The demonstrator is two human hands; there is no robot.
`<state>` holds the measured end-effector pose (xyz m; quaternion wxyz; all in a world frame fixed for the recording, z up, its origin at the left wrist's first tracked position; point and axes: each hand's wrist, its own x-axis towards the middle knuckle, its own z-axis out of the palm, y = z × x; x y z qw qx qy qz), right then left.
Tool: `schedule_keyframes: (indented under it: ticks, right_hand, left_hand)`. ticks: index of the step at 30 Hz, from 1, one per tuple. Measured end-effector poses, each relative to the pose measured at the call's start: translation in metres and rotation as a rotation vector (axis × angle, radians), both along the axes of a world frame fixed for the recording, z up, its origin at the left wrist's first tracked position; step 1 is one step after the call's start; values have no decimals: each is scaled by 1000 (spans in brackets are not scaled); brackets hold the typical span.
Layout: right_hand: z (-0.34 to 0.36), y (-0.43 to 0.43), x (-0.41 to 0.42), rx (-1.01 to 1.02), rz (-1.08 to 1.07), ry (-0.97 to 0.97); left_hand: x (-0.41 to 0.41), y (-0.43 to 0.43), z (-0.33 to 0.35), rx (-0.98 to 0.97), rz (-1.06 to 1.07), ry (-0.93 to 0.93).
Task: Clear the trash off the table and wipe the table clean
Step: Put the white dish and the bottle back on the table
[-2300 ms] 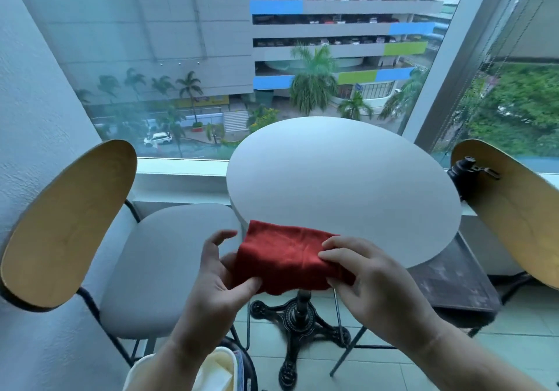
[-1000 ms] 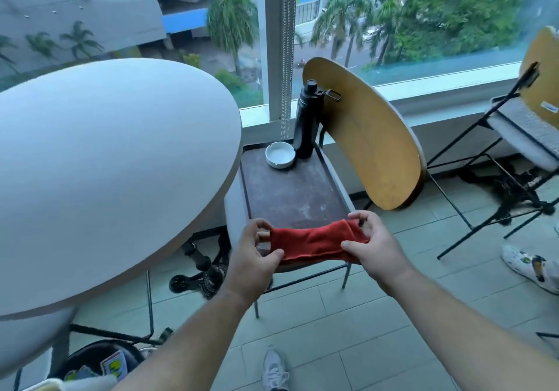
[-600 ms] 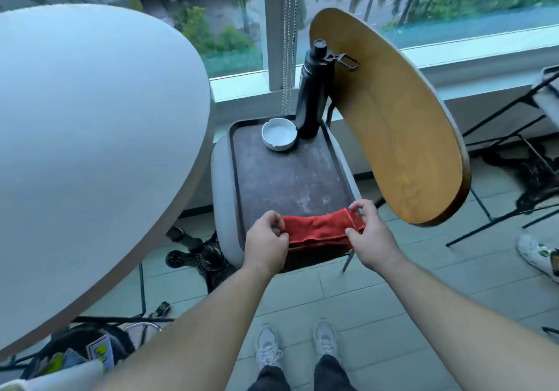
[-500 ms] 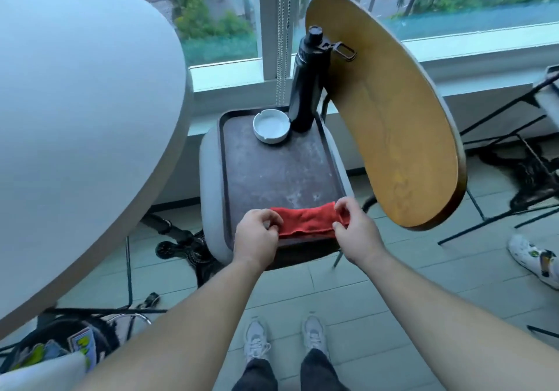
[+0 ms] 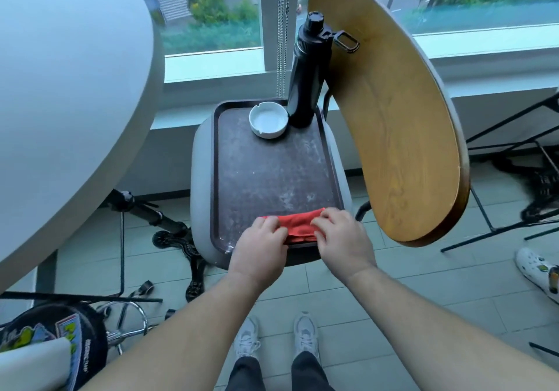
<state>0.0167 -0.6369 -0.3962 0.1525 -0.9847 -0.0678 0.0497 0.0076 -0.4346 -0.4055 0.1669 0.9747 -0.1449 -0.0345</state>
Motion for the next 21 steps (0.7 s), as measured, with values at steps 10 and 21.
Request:
schedule_keyframes:
  ticks: [10, 21]
  right_hand:
    - [2, 4, -6, -65, 85, 182]
    - [66, 36, 20, 62, -107, 300]
  left_hand:
    - [-9, 1, -5, 55, -40, 214]
    - [34, 32, 76, -146, 143, 257]
